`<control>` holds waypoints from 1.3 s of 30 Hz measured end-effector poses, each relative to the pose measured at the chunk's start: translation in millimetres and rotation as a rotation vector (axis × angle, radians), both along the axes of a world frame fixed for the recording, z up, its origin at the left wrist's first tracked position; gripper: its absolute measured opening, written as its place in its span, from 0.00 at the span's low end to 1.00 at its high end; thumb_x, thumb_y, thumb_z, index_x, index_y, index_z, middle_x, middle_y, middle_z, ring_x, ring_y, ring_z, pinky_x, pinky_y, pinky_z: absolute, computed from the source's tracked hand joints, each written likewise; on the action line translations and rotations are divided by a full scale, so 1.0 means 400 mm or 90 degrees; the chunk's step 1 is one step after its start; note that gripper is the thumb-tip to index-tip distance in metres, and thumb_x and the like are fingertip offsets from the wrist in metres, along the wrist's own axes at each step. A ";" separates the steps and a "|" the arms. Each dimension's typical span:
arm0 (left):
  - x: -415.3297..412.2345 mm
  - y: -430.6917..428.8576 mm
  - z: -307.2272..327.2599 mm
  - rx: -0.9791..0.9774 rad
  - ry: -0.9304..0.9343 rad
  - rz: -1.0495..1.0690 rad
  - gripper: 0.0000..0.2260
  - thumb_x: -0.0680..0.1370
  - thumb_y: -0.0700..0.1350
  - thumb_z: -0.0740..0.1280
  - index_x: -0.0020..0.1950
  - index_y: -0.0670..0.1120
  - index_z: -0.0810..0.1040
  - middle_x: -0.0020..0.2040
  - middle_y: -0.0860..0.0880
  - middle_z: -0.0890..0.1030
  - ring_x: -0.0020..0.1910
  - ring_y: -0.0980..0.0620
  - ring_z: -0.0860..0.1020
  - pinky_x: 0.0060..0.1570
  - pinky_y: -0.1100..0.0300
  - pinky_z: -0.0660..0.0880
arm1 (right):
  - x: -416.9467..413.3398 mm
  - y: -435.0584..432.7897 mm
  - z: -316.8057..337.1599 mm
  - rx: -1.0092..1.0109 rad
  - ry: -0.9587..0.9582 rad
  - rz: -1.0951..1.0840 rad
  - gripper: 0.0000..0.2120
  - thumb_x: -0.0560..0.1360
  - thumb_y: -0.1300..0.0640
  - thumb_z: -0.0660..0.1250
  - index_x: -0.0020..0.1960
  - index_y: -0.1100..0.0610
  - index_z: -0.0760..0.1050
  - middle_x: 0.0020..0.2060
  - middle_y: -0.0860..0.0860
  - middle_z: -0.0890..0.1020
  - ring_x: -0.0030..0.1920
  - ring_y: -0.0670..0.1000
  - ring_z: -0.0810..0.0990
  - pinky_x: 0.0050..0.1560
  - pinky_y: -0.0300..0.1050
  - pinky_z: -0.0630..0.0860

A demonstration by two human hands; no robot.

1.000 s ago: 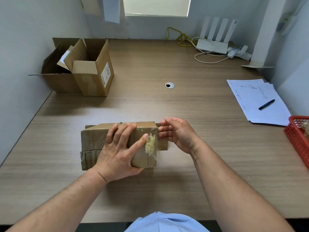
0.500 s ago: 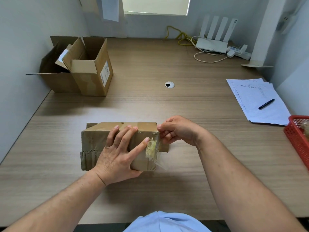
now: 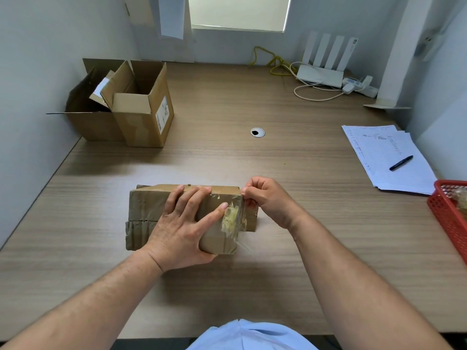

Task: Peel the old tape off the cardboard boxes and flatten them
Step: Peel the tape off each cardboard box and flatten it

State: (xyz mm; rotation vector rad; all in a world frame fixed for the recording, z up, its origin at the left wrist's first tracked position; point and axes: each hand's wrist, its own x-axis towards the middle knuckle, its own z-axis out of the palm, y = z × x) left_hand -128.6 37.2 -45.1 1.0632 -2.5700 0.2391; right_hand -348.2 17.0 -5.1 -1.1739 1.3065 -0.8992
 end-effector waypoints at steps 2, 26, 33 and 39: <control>-0.003 -0.006 0.012 0.023 0.002 0.010 0.43 0.58 0.66 0.71 0.70 0.54 0.66 0.69 0.39 0.65 0.70 0.38 0.63 0.71 0.39 0.55 | 0.010 -0.001 -0.004 -0.060 0.068 -0.037 0.14 0.77 0.67 0.62 0.34 0.57 0.68 0.30 0.51 0.72 0.30 0.46 0.71 0.35 0.40 0.70; -0.016 -0.126 0.033 0.248 -0.037 0.173 0.47 0.56 0.77 0.60 0.73 0.63 0.57 0.74 0.48 0.58 0.72 0.48 0.52 0.73 0.51 0.44 | 0.005 -0.004 0.001 -0.259 0.409 -0.088 0.13 0.73 0.49 0.71 0.54 0.54 0.78 0.41 0.46 0.76 0.42 0.48 0.76 0.48 0.45 0.75; -0.032 -0.116 0.023 0.262 -0.022 0.203 0.45 0.57 0.77 0.60 0.72 0.64 0.56 0.74 0.47 0.58 0.71 0.51 0.51 0.73 0.51 0.43 | 0.089 -0.023 -0.017 -0.244 0.629 -0.036 0.24 0.71 0.40 0.68 0.59 0.53 0.71 0.54 0.51 0.73 0.54 0.53 0.74 0.49 0.46 0.72; -0.031 -0.115 0.031 0.295 -0.021 0.220 0.47 0.58 0.77 0.60 0.74 0.63 0.54 0.74 0.48 0.57 0.72 0.51 0.50 0.72 0.51 0.43 | 0.090 -0.039 -0.021 -0.228 0.508 -0.069 0.15 0.77 0.57 0.62 0.62 0.57 0.75 0.55 0.56 0.78 0.57 0.57 0.76 0.54 0.47 0.72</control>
